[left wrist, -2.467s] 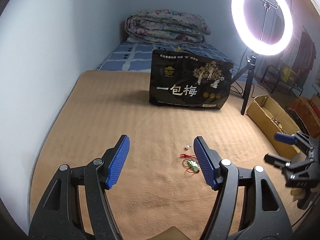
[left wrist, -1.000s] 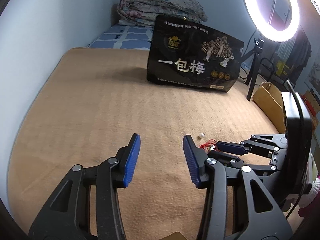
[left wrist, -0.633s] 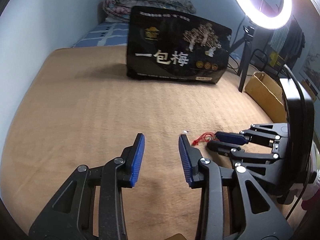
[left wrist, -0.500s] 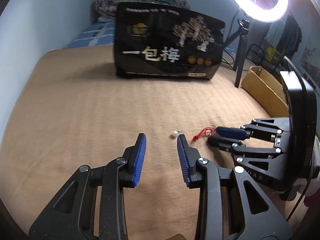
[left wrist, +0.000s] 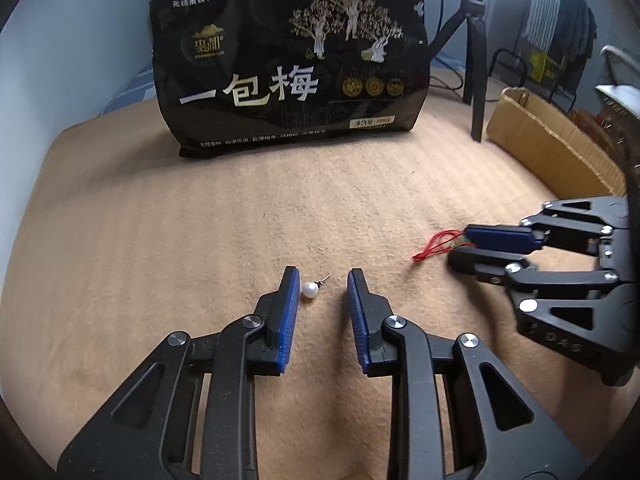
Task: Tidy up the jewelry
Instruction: 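Close the right tool on the green jade pendant, then carry the jade pendant with the right tool over the cardboard box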
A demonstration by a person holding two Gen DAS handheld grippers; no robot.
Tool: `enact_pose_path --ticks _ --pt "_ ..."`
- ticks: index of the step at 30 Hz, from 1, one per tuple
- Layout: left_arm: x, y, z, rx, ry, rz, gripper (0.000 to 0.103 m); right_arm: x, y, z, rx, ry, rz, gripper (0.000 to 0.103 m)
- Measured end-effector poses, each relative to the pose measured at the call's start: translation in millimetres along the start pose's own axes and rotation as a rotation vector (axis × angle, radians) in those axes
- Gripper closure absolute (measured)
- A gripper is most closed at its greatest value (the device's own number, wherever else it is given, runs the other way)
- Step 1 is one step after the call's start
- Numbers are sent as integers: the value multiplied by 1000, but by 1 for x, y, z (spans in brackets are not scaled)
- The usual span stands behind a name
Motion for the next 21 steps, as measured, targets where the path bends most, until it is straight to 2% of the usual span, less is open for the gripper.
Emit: enact_pose_path --ticks 6,21 --pt "-4 2 3 -19 -15 -1 93 1 0 2 -4 2 2 87" --pt "19 2 5 -3 -49 47 95 15 -1 0 -17 8 20 89"
Point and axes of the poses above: each gripper's, at about its wrist camera, not at the fingertips, and x roughly against the way its jaws point, z to its right, y to its underside, the point moved 1 cm from there along -x, roughly the way its jaws point, and after that the axes turned 6 degrees about -y, right-handed, at the moved point
